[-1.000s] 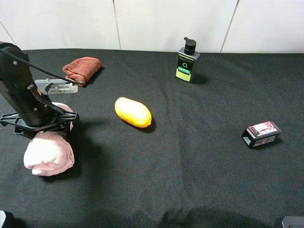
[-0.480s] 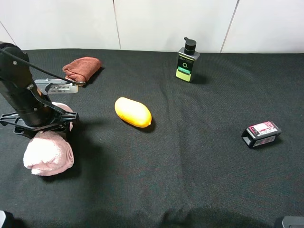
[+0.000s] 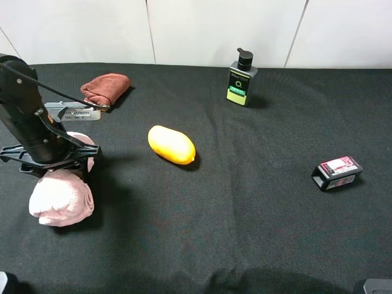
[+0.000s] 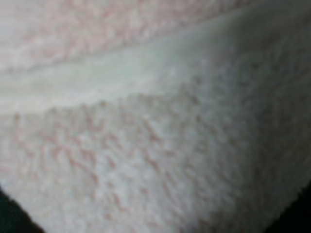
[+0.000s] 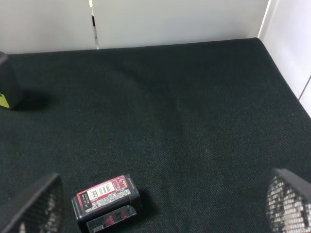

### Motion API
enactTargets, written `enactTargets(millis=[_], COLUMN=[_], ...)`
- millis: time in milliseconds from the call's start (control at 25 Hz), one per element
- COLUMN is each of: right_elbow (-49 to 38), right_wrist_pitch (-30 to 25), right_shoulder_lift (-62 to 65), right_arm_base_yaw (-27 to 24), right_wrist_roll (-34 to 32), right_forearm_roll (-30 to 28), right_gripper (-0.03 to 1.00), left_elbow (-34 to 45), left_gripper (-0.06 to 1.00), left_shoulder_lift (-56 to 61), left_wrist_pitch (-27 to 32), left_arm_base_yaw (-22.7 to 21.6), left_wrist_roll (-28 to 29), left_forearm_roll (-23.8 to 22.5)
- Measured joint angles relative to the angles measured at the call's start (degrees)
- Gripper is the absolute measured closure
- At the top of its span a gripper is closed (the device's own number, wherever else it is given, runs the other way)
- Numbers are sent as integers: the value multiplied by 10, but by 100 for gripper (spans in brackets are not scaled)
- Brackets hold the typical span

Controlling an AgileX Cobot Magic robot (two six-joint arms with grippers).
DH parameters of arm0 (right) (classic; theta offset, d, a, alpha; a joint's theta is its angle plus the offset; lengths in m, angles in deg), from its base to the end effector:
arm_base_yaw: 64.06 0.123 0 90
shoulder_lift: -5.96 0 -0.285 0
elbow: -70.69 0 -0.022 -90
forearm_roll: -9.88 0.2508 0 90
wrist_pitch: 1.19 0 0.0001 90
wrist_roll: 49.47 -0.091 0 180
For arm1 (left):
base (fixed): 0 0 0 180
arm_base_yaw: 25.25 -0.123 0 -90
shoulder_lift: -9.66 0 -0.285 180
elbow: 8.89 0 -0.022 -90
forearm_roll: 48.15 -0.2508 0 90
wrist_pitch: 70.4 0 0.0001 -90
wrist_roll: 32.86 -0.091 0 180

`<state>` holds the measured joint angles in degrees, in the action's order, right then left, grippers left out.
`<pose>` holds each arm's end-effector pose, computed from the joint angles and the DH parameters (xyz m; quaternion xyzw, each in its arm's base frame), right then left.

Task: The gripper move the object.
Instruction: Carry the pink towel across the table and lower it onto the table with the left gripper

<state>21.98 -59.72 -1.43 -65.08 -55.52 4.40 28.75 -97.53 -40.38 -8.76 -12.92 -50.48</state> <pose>-0.0044 -0.0073 0.2801 0.0528 0.8390 -0.0241 0.5410 0.2448 -0.0705 0.1123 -0.0129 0.9988 -0.0036 0.0461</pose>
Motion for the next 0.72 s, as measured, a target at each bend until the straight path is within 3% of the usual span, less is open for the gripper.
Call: enactTargets(millis=[720], right_elbow=[0], right_wrist_pitch=[0], right_shoulder_lift=[0], right_arm_base_yaw=[0], right_wrist_roll=[0], right_forearm_roll=[0], right_gripper=[34], left_elbow=[0], left_gripper=[41], left_shoulder_lift=[0], left_wrist_pitch=[0], left_arm_base_yaw=[0], left_wrist_roll=[0], left_forearm_roll=[0])
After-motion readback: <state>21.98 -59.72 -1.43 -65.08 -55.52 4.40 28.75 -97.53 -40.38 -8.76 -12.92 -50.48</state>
